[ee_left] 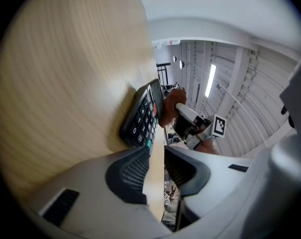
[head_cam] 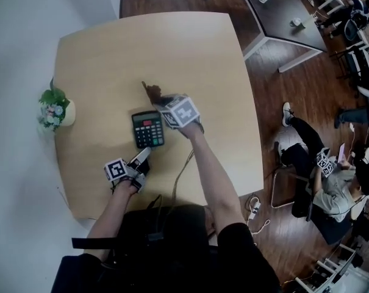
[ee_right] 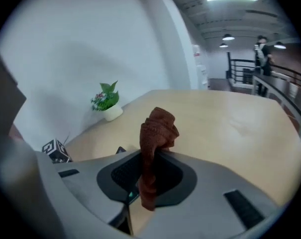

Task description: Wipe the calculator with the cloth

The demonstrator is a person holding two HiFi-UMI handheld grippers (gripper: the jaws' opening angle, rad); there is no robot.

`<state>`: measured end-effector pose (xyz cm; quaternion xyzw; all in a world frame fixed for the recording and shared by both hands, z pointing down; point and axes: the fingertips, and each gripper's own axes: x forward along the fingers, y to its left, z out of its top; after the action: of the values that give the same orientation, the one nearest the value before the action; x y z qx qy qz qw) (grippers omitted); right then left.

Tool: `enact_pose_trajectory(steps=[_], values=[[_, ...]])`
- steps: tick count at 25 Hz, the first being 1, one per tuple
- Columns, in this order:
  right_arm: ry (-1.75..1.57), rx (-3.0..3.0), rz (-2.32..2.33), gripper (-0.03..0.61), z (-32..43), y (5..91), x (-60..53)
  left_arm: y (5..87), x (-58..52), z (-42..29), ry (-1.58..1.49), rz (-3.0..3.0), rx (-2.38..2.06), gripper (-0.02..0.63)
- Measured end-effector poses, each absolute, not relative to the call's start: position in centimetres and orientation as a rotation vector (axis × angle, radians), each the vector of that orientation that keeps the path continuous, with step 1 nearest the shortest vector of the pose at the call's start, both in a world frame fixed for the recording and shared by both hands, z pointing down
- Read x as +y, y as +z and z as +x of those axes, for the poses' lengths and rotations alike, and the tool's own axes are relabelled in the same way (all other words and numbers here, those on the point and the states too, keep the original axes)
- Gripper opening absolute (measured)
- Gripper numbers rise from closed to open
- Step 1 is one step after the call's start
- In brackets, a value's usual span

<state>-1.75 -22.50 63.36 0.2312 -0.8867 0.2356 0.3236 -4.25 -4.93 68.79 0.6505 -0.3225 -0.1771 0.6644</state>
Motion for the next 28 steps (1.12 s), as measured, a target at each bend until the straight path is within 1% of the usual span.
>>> enact_pose_trajectory(steps=[3, 7, 16, 20, 23, 26, 28], values=[[0.553, -2.201, 0.285, 0.067, -3.4, 66.5, -21.8, 68.3, -5.5, -5.5, -0.58, 1.401, -0.769, 0.092], [0.797, -2.153, 0.212, 0.063, -2.1, 67.5, -19.8, 67.9, -6.4, -8.0, -0.781, 1.356, -0.817, 0.091], [1.377, -2.172, 0.701, 0.063, 3.4, 67.7, -13.9, 68.0, -9.7, -14.5, -0.928, 1.396, -0.935, 0.094], [1.627, -2.157, 0.895, 0.061, 3.8, 68.1, -9.8, 67.5, -12.1, -16.5, -0.908, 1.445, -0.911, 0.094], [1.803, -2.135, 0.948, 0.061, 2.7, 68.4, -7.0, 67.3, -13.2, -18.2, -0.899, 1.479, -0.902, 0.094], [1.845, -2.13, 0.938, 0.061, 1.5, 68.6, -4.5, 66.9, -13.0, -19.7, -0.869, 1.509, -0.932, 0.094], [1.762, -2.162, 0.972, 0.061, 2.1, 68.2, -4.2, 65.6, -11.4, -19.0, -0.807, 1.562, -0.903, 0.095]])
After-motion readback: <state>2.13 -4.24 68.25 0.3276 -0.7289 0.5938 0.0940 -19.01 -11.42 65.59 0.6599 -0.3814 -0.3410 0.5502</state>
